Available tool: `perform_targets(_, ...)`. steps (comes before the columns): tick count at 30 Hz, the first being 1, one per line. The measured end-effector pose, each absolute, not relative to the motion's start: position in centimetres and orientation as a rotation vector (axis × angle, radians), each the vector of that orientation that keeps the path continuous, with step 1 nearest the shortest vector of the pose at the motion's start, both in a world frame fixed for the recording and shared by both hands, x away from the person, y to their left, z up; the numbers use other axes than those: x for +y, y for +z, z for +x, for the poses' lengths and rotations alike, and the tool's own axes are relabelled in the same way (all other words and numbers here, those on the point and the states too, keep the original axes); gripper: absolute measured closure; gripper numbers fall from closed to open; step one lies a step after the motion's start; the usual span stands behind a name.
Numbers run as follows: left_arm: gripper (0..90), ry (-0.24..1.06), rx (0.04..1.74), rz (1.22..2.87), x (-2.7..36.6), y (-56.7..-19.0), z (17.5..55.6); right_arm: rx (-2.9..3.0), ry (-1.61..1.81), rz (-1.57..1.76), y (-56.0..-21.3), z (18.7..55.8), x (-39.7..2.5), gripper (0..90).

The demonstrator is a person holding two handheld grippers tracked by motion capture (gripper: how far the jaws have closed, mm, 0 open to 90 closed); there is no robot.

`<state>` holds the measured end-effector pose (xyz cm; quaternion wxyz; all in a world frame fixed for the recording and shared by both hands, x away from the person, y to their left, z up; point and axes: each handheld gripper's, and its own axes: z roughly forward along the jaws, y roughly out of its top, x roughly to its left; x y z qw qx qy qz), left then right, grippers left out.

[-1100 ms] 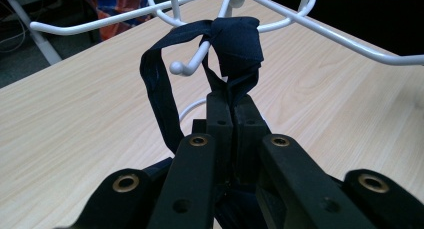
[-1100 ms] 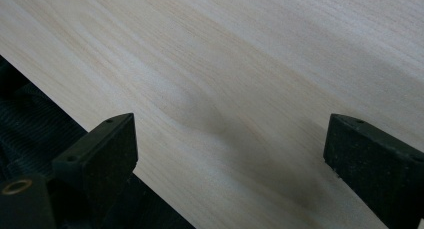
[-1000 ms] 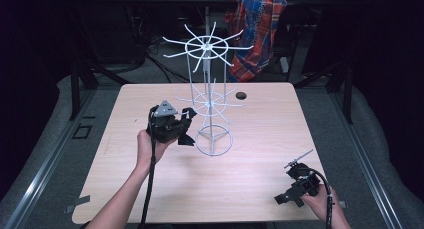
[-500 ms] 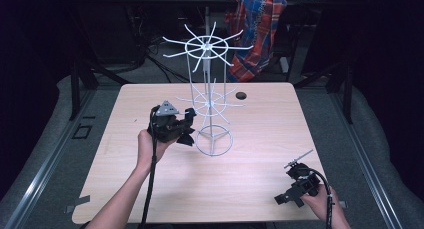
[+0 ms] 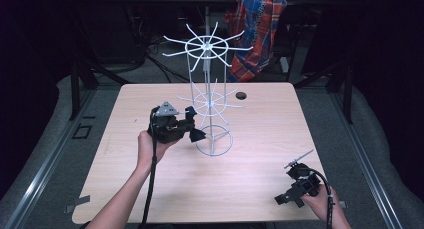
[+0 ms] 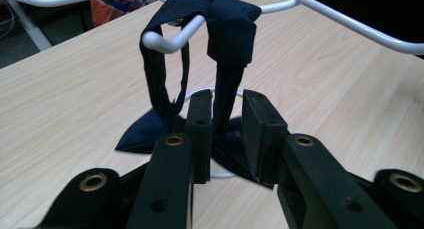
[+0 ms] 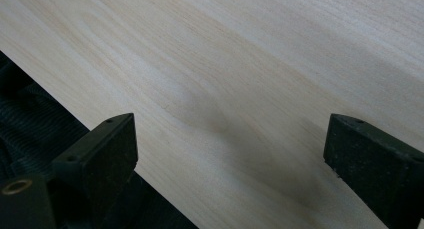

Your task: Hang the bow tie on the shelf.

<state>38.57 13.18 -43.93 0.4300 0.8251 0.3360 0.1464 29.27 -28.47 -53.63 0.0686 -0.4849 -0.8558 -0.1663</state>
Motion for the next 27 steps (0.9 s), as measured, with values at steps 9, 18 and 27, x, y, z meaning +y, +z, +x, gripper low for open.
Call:
perform_targets(9,64.7,0.375,0.855,2.036,13.4,-43.7,38.2,-2.584,-0.498,-1.469,-53.6,29.2,-28.5,6.8)
perform_targets(18,49.8,0.413,0.902,2.024,14.5,-43.4,37.5,-2.592,-0.486,-1.442,-53.5,29.3,-28.6,6.8)
perform_targets(27,32.5,0.456,0.954,2.025,16.1,-42.9,36.8,-2.581,-0.504,-1.448,-53.5,29.2,-28.5,6.7)
